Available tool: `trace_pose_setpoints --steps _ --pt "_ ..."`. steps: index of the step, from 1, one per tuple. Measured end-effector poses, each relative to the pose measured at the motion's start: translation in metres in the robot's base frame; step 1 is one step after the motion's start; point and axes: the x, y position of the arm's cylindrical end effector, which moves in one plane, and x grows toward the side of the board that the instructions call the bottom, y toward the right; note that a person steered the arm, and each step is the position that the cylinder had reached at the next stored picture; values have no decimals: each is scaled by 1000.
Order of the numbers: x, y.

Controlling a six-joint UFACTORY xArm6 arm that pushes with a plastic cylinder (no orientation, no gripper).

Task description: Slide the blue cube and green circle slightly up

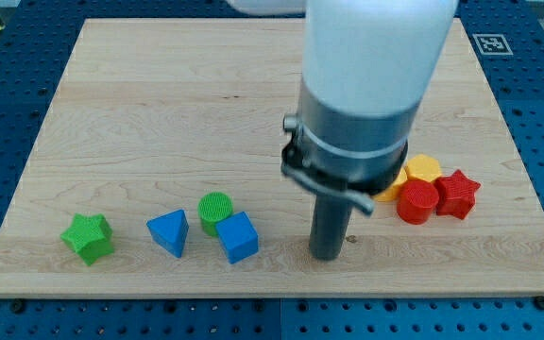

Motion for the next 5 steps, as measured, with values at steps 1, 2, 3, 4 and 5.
trace_pose_setpoints --steps 1,2,3,4,5 --pt "19 -47" --pt "21 -69" --pt "20 -81" --pt "20 -111" --pt "21 -112"
